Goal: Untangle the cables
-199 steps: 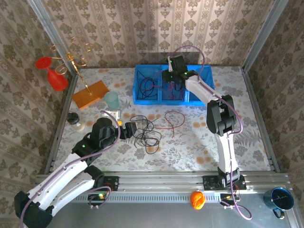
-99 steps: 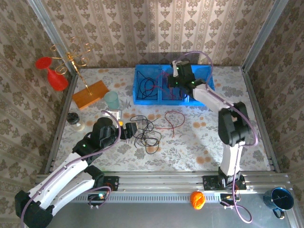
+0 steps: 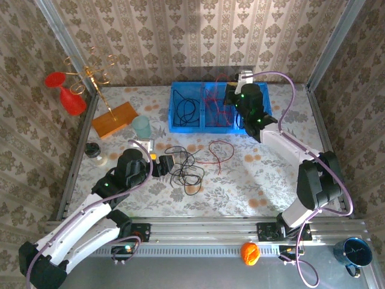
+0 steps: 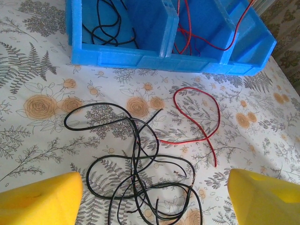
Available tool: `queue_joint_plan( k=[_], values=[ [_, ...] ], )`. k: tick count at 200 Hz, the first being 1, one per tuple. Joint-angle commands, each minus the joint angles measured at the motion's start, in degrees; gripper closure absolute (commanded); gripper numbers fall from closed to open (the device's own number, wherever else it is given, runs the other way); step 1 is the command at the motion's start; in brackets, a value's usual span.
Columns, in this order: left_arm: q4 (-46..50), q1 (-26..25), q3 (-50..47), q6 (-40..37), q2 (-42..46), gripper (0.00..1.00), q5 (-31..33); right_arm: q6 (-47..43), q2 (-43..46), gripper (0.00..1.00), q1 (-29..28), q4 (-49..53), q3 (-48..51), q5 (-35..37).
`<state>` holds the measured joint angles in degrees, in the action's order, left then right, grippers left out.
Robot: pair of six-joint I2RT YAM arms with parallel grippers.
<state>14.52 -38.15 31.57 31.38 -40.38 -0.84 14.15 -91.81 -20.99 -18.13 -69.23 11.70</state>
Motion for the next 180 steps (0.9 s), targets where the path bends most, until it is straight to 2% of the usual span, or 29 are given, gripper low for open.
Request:
queue_joint_plan(
  k=[1,28,50,104,115,145,180],
  values=[
    [-1.08,0.36,0.29,1.06,0.83,0.19,-0.88,2.26,1.31,1.0,0.58,-4.31,1.88,6.7],
    [-1.41,0.39,0.24,1.14,0.74,0.19,-0.9,4.99,2.88,1.0,1.43,-11.15,7.57,9.86],
    [-1.69,0.35,0.24,1.15,0.21,0.19,-0.91,7.62,2.99,1.0,2.27,-9.76,8.23,13.05],
    [-2.7,0.33,-0.02,1.28,-0.92,0.19,-1.27,9.02,4.46,1.0,3.25,-14.62,14.24,18.4],
    [-2.86,0.4,0.06,1.23,-1.25,0.19,-1.29,8.04,4.46,1.0,3.32,-15.15,14.57,17.17],
    [-3.86,0.31,0.52,0.92,-2.96,0.19,-1.7,5.97,0.38,1.0,3.05,-8.33,8.7,10.37],
    [-5.12,0.28,0.59,1.18,-4.78,0.19,-2.49,2.35,-8.51,1.0,1.81,-3.61,0.71,2.73]
  ],
)
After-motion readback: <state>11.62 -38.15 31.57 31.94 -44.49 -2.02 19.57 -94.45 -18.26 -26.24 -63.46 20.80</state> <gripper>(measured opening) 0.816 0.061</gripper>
